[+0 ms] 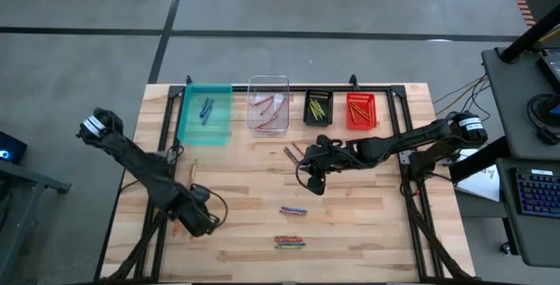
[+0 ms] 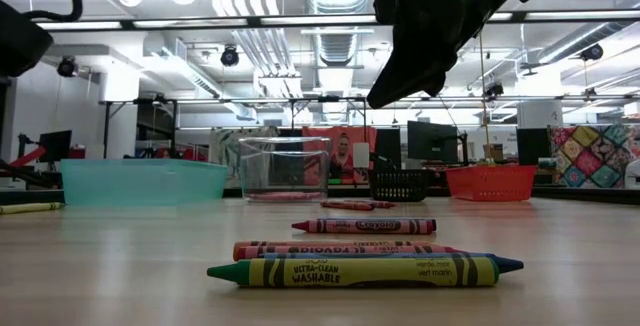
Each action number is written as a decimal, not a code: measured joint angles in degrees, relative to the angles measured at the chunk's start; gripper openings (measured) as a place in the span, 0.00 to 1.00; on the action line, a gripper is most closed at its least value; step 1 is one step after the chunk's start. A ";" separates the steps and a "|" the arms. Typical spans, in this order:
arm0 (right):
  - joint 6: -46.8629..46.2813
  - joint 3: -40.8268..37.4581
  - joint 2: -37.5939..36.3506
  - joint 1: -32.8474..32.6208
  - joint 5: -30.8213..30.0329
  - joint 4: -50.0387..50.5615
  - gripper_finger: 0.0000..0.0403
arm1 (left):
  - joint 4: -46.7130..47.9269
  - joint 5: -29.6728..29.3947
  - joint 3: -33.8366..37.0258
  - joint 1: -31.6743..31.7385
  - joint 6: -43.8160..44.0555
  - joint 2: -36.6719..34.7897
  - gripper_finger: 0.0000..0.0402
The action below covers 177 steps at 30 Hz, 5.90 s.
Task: Sort crayons
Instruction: Put the orange crayon into the orange bin
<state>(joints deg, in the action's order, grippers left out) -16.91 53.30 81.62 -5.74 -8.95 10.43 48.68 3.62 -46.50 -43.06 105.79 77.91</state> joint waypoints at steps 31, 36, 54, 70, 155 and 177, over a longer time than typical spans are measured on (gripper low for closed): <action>4.03 -0.02 0.00 -2.35 0.44 0.10 0.15 | 2.65 0.65 -4.80 -3.53 3.84 18.78 0.33; 4.01 -0.02 0.00 -3.44 0.42 0.07 0.15 | 1.79 -0.12 -4.76 -3.53 3.84 18.94 0.27; 7.88 -0.71 0.00 -4.67 0.42 2.84 0.15 | 0.28 -22.66 -12.13 -2.54 -5.48 15.66 0.01; 12.32 -9.54 0.00 -9.11 0.46 -25.38 0.15 | -35.48 -45.14 -17.06 8.02 -82.56 3.61 0.00; 11.00 -5.63 -11.04 20.98 -4.65 -4.85 0.04 | -70.88 -42.18 -1.31 21.52 -107.29 -4.48 0.40; 0.34 12.80 9.49 54.76 1.68 44.36 0.04 | -68.81 -52.88 -1.29 22.05 -114.31 -7.75 0.40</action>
<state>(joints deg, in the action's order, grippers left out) -16.58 66.10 91.12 49.02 -7.27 54.79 -20.13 -49.26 -47.79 -21.01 -8.53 70.15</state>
